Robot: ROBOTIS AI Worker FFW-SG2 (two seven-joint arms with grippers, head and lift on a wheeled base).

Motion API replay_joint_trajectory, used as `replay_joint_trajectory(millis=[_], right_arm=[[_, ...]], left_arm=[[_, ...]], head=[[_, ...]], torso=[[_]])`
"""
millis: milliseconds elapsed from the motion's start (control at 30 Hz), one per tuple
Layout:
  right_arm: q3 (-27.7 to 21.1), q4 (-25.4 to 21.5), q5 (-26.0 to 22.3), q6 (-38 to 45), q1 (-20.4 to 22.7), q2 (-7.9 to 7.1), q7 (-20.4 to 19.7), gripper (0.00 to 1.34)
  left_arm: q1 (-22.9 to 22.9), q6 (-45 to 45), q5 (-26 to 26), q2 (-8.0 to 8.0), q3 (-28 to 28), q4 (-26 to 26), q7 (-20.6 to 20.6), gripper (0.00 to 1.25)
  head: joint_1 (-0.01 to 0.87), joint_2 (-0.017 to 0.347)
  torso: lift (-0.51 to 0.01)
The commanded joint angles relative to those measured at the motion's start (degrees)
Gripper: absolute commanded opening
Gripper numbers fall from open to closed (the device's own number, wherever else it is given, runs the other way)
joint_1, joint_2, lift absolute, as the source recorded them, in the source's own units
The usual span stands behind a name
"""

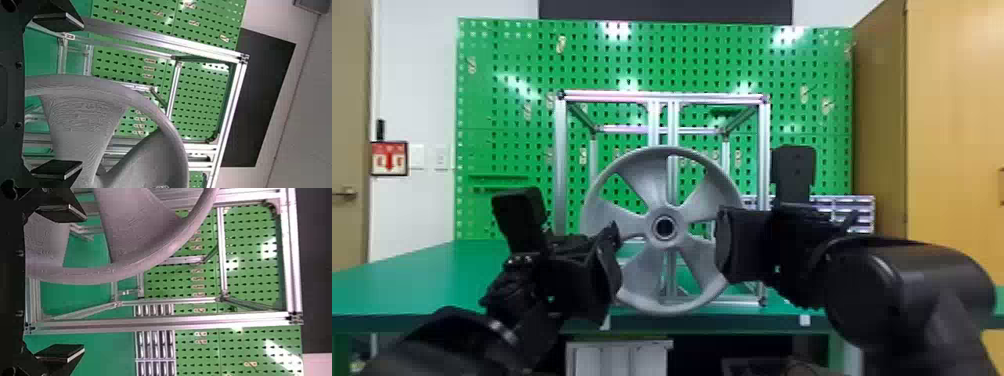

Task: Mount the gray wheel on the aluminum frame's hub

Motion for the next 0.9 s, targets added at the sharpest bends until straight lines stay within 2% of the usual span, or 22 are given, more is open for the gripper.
replay_joint_trajectory(millis=[0,300,367,467,600,867], right_arm=[[-0.88,-5.06,-0.43,-2.81,3.48,0.05,0.43,1.20],[-4.75,-14.46,-0.34,-10.72,14.02,-1.58,4.65,1.20],[-5.80,-16.22,-0.34,-12.22,16.57,-2.37,5.18,1.20],[-6.86,-18.15,-0.43,-15.56,20.88,-3.16,5.80,1.20],[-7.12,-21.32,1.60,-18.55,26.68,-5.19,5.80,1.20],[-7.30,-24.48,4.76,-22.50,36.00,-6.42,5.80,1.20]], left_arm=[[0.88,0.66,-1.83,1.09,0.58,-3.50,-0.22,1.19],[5.19,1.89,-4.38,4.17,4.01,-11.15,-1.89,1.19],[6.77,1.97,-5.26,4.87,4.71,-12.46,-2.33,1.19],[9.40,1.97,-7.28,5.13,5.94,-14.05,-2.42,1.19],[13.01,1.89,-9.56,5.48,7.26,-15.98,-2.68,1.19],[19.16,-0.22,-14.92,6.10,8.67,-18.09,-4.97,1.19]], head=[[-0.005,0.006],[-0.005,0.006],[-0.005,0.006],[-0.005,0.006],[-0.005,0.006],[-0.005,0.006]], torso=[[-0.499],[-0.499],[-0.499],[-0.499],[-0.499],[-0.499]])
